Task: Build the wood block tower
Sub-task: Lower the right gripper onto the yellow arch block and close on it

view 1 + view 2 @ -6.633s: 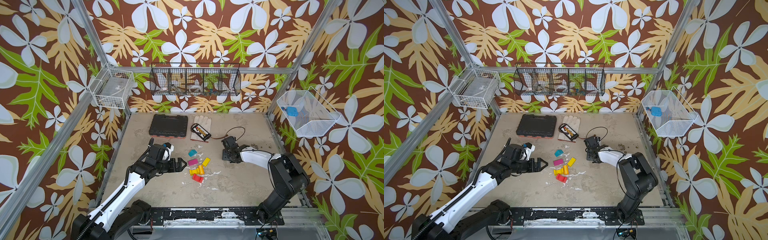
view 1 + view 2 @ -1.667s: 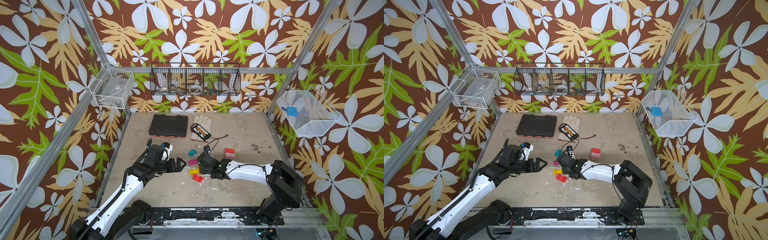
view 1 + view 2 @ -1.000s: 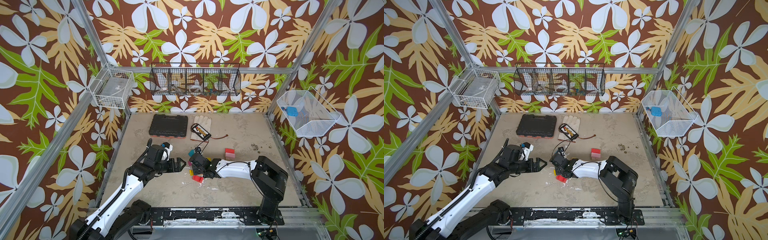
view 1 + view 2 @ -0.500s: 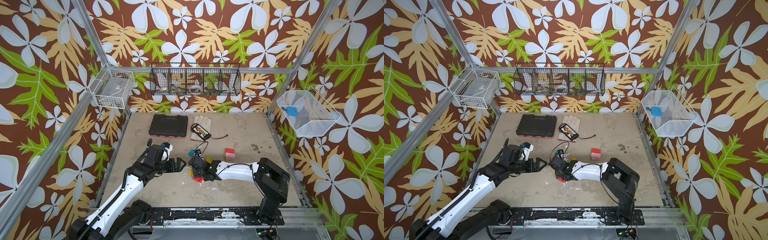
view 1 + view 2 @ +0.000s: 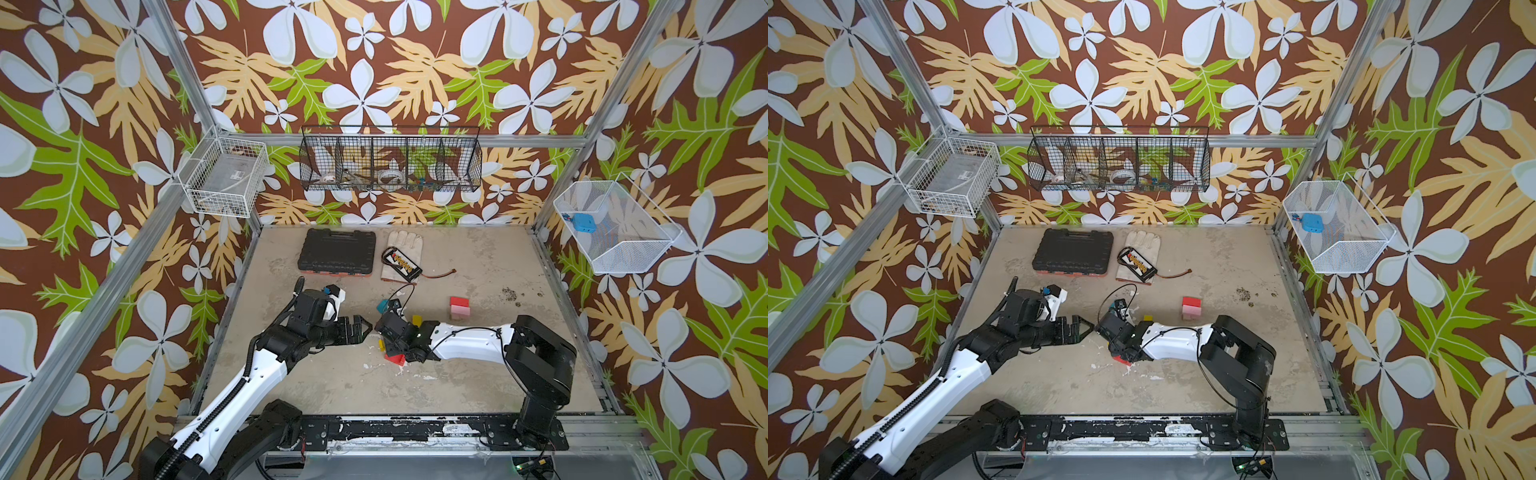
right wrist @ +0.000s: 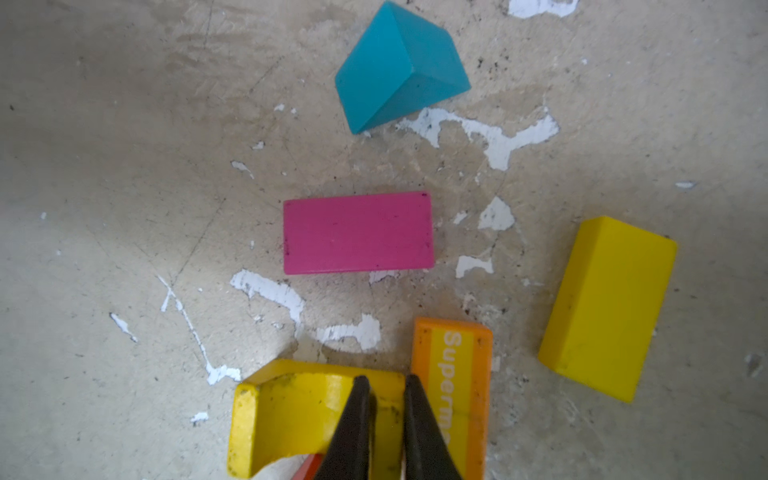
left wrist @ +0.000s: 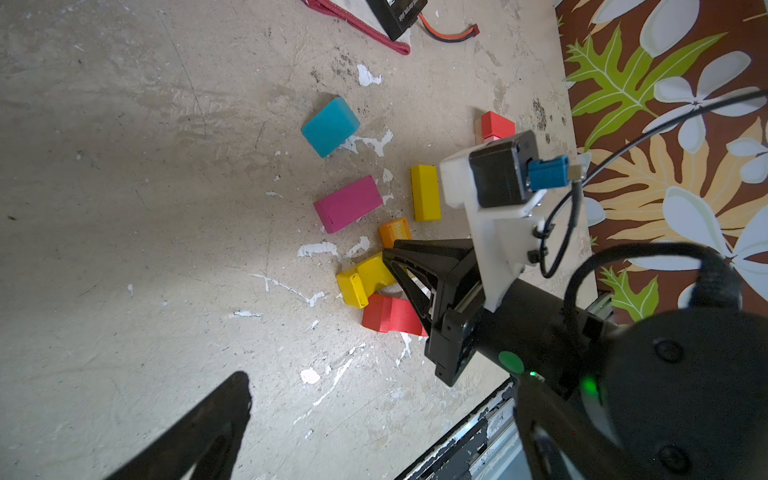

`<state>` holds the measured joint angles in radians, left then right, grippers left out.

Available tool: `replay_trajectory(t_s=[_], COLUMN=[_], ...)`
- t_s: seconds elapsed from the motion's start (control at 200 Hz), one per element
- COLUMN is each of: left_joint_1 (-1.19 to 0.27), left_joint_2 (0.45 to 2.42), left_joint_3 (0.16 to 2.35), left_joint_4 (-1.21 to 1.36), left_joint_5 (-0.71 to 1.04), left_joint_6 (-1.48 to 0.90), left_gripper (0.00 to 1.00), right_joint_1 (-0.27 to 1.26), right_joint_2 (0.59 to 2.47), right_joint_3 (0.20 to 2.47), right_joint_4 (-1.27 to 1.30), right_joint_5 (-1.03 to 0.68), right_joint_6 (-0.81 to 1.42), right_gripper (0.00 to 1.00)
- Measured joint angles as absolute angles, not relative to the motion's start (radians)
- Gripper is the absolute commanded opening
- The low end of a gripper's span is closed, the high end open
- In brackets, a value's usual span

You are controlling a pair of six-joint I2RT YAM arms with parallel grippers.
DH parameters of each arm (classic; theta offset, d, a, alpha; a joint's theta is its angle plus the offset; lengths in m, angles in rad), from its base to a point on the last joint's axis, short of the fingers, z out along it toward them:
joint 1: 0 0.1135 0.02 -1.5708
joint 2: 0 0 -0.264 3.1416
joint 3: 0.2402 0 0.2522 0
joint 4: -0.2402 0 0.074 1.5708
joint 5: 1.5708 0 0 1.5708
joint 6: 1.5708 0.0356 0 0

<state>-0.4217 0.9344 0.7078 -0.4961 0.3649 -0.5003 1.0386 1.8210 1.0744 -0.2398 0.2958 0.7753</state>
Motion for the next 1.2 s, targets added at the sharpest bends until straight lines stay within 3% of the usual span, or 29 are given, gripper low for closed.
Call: replay_trajectory(t_s=[0.285, 0.756, 1.202], left_joint_1=[-0.422, -0.422, -0.422], left_joint_2=[0.939, 0.939, 0.942], left_joint_3=[0.707, 0.707, 0.707], left_joint_4=[-0.496, -0.496, -0.496], left_joint_5=[0.366, 0.367, 0.367], left_joint_6=[-0.5, -0.5, -0.5], left_gripper=[1.0, 1.0, 1.0], right_joint_1=[1.039, 1.028, 0.812], right_joint_2=[1.783, 1.652, 1.332], right_joint_3=[1.061, 1.048, 0.981], right_joint_4=[-0.269, -0.31, -0.401], right_joint_5=[0.297, 0.342, 0.377], right_joint_6=[0.779, 0.773, 0.709], right_gripper=[0.0, 0.0, 0.0])
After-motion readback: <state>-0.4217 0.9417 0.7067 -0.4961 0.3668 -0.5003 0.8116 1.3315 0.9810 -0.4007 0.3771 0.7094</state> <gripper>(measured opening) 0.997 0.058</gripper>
